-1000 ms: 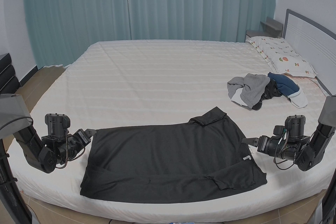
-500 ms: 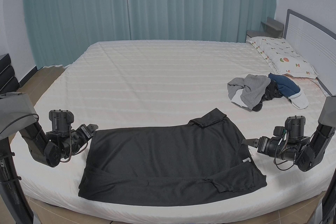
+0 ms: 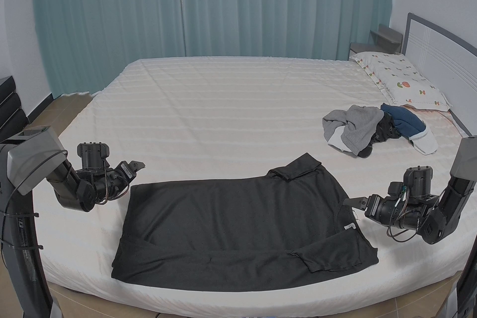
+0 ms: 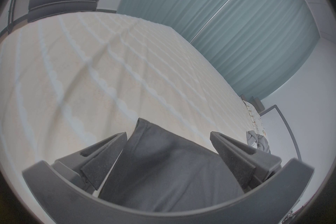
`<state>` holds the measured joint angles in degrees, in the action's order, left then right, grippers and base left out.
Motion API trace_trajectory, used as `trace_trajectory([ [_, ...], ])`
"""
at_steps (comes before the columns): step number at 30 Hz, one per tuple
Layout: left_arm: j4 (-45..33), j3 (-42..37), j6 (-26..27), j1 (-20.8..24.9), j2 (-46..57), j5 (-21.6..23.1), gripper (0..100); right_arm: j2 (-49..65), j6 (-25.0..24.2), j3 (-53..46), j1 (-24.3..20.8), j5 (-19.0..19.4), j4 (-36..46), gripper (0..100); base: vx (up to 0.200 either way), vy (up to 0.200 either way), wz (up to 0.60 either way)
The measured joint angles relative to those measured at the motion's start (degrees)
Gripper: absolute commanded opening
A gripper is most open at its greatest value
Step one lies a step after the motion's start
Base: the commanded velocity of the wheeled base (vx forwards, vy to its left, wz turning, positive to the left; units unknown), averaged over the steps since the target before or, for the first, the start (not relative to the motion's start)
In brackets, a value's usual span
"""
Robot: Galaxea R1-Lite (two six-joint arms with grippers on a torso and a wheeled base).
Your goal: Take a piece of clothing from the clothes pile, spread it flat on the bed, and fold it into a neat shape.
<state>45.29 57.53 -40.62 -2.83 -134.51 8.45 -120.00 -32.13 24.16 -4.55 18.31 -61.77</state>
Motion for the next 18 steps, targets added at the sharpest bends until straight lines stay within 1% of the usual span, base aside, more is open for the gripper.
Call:
trace_trajectory([
  [2,-0.10,1.79,0.04,-0.52,-1.93,0.30,100,-0.33,-1.26,0.12,0.28,0.66,0.00,100,0.000,0.000,0.00],
  [5,-0.07,2.86,0.13,-0.87,-3.77,0.41,100,-0.61,-1.41,0.17,0.41,0.79,0.00,100,0.000,0.000,0.00],
  [18,0.15,2.86,1.05,0.09,-5.62,0.66,100,-0.74,-1.41,0.15,0.39,0.84,0.00,100,0.000,0.000,0.00],
])
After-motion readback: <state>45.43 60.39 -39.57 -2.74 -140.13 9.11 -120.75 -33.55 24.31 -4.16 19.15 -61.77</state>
